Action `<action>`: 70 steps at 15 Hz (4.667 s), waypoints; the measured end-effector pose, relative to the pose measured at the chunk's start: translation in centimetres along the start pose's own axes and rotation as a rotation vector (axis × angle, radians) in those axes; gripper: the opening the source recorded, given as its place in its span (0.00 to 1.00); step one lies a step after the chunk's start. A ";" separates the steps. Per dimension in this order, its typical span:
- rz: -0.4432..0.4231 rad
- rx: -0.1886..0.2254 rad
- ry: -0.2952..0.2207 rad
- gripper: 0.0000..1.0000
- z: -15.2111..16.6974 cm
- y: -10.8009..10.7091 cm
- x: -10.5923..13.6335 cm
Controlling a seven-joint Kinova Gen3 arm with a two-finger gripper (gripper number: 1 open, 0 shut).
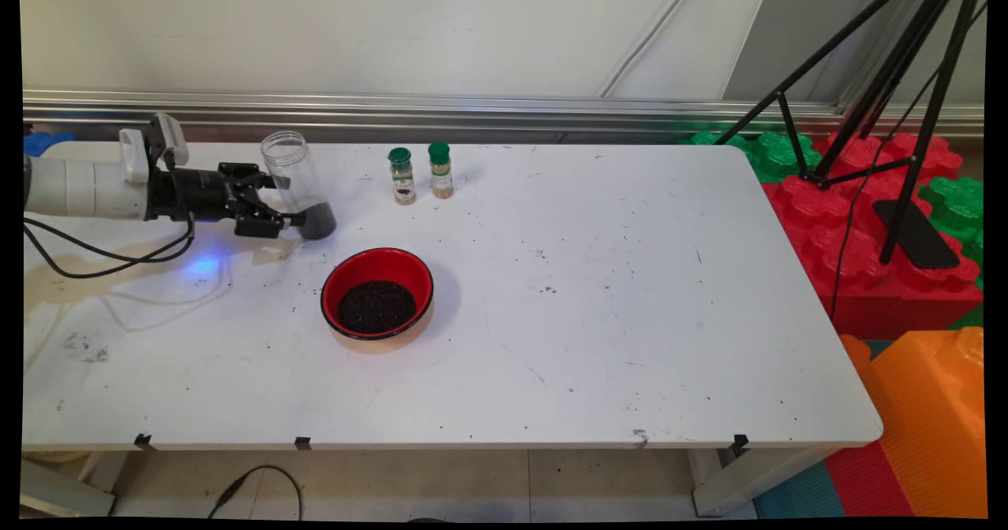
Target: Pick up the black seasoning powder from the table, then pour the black seasoning powder in the red bowl
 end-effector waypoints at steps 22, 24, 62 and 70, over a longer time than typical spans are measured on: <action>-0.004 -0.054 0.147 1.00 1.6 -0.1 -1.2; -0.007 -0.056 0.157 1.00 1.7 0.0 -1.1; 0.073 -0.129 0.138 0.00 1.2 -2.3 5.5; 0.138 -0.163 0.126 0.00 1.7 -3.6 8.3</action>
